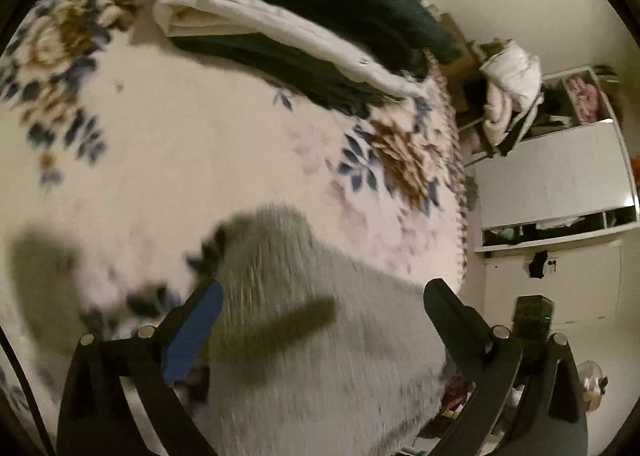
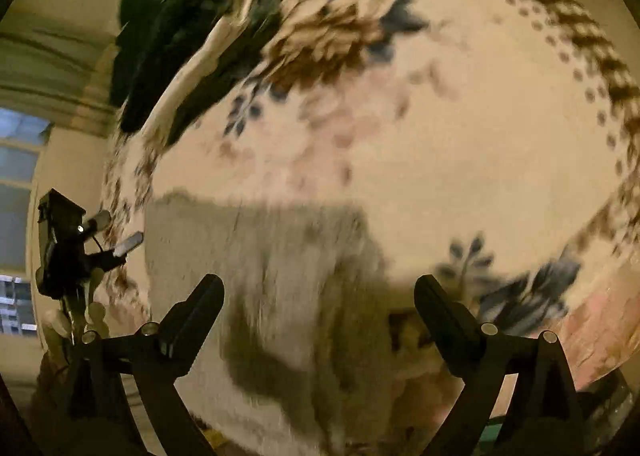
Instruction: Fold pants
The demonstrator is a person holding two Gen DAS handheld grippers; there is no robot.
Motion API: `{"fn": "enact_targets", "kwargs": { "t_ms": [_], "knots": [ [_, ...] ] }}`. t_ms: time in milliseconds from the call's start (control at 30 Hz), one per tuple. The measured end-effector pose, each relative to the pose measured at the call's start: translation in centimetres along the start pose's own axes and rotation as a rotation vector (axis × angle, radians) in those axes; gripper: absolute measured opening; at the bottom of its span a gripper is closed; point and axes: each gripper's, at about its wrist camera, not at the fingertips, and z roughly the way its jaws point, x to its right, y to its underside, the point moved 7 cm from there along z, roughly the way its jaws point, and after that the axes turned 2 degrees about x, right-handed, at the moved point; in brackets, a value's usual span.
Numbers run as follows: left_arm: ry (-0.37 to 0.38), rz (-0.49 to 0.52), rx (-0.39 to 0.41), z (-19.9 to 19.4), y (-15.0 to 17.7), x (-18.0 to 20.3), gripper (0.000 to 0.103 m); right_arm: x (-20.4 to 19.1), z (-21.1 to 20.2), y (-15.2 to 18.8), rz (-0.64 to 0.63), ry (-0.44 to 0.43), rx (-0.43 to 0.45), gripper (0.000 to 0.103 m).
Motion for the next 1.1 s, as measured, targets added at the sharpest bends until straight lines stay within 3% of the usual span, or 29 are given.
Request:
{"fn": "enact_targets", "kwargs": {
  "t_ms": [133, 200, 267, 400, 500, 600, 667, 700, 733, 800, 900, 1100],
  "knots": [
    [0.017, 0.014, -0.074, 1.2, 4.2, -0.9, 0.103, 1.0, 3.7, 3.8, -0.009, -0.009, -0.114, 0.099],
    [0.036, -0.001, -0.135, 3.3, 5.9, -1.6, 0.103, 2.2, 6.0, 5.0, 0.088, -0.085, -0.158, 0.101],
    [-0.006, -0.003, -0.181, 5.0, 6.8, -2.7, 0.103, 3.0, 7.6, 5.5, 0.160, -0.154, -0.185, 0.103],
    [0.013, -0.051, -0.206, 6.7, 6.8, -4.1, 0.103, 3.0, 9.2, 5.8, 0.241, -0.325, -0.221, 0.103],
    [0.045, -0.104, -0.222, 7.4, 6.4, -4.9, 0.103, 3.0, 10.1, 5.6, 0.264, -0.380, -0.248, 0.103],
    [0.071, -0.106, -0.227, 7.6, 6.1, -4.6, 0.103, 2.9, 10.4, 5.0, 0.276, -0.373, -0.261, 0.103],
    [0.120, -0.075, -0.216, 7.2, 5.8, -3.3, 0.096, 2.3, 10.2, 4.7, 0.266, -0.352, -0.247, 0.092],
    [0.147, -0.052, -0.198, 6.8, 5.7, -2.4, 0.080, 1.9, 9.8, 4.6, 0.272, -0.355, -0.237, 0.079],
    [0.152, -0.034, -0.191, 6.6, 5.6, -1.8, 0.063, 1.5, 9.4, 4.5, 0.273, -0.347, -0.220, 0.072],
    [0.163, 0.002, -0.177, 5.6, 5.6, -0.8, 0.050, 0.9, 8.8, 4.5, 0.286, -0.323, -0.193, 0.064],
    [0.188, -0.011, -0.161, 3.9, 5.4, -0.1, 0.044, -0.2, 7.1, 4.5, 0.295, -0.327, -0.156, 0.058],
    [0.233, -0.003, -0.137, -0.9, 4.5, 2.9, 0.044, -3.8, 0.9, 4.4, 0.280, -0.324, -0.101, 0.057]
  ]
}}
